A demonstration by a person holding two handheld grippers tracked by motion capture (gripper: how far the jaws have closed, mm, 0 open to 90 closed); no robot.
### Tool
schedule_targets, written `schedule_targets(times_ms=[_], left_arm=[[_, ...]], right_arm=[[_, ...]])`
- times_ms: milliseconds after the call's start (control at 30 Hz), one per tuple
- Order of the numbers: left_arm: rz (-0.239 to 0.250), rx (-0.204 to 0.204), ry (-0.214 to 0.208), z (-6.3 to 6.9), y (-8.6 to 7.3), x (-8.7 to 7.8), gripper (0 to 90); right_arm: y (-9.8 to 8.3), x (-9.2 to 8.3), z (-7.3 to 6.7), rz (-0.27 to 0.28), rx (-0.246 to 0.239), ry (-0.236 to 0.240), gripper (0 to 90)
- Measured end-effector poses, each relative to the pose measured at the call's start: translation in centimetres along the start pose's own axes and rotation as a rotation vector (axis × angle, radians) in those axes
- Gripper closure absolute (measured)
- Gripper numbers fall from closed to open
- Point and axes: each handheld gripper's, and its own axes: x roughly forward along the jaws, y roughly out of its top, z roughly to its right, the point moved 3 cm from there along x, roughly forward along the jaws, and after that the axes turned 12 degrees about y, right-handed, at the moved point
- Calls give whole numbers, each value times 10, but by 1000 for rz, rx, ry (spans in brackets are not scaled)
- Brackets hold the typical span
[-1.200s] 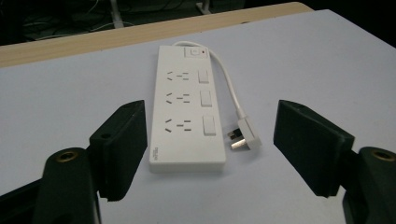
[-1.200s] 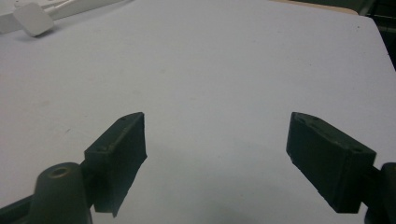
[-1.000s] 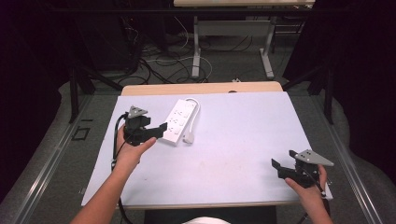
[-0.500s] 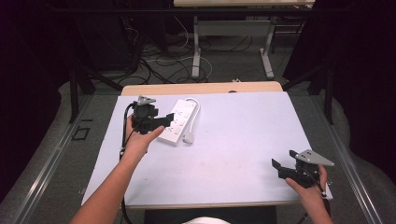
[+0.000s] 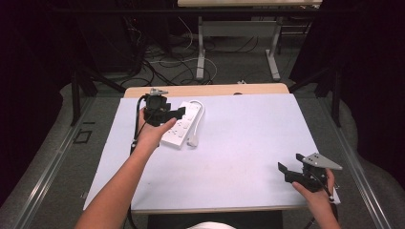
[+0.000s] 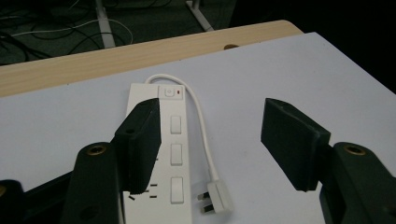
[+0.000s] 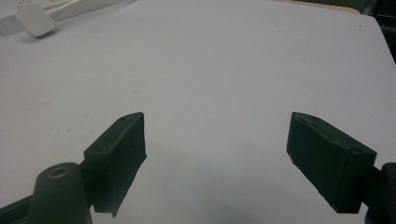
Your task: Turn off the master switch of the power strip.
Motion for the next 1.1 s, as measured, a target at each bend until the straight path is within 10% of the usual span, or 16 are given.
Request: schedule_targets(times_ms=[167, 1100], left_arm=[[3, -9, -9, 3, 10, 5, 394], [-48, 5, -9, 14, 41, 45, 506]], right_arm=[[0, 4, 0, 58, 7, -11, 189], [0, -1, 2, 20, 4, -10, 187]])
